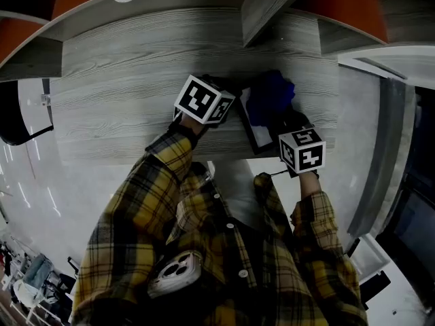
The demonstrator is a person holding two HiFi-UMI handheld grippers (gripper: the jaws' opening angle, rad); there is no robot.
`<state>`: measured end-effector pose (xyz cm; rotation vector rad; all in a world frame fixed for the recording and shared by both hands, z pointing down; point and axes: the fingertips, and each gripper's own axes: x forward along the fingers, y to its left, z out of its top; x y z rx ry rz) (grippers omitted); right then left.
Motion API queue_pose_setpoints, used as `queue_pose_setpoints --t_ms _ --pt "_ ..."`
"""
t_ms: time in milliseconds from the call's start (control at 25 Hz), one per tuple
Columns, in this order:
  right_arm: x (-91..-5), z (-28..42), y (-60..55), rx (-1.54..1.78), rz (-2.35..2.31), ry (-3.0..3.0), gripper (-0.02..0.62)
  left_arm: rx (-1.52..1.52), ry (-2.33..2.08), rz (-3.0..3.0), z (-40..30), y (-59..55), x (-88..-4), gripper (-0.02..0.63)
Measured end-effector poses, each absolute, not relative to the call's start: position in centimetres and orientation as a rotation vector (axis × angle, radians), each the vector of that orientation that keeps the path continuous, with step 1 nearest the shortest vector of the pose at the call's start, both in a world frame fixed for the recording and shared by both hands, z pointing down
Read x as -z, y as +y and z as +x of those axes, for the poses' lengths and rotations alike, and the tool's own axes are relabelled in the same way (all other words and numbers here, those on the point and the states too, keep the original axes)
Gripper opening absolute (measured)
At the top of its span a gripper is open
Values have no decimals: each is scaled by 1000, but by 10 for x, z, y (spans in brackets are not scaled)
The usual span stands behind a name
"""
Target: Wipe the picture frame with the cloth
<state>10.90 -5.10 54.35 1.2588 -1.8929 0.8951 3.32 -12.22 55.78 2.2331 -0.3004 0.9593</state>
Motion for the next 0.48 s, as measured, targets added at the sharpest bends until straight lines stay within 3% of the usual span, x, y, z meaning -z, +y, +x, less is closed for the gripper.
queue_pose_setpoints --t_ms 480 --pt "-537 121 26 -953 1242 -1808 48 -957 -295 2225 33 -122 -557 110"
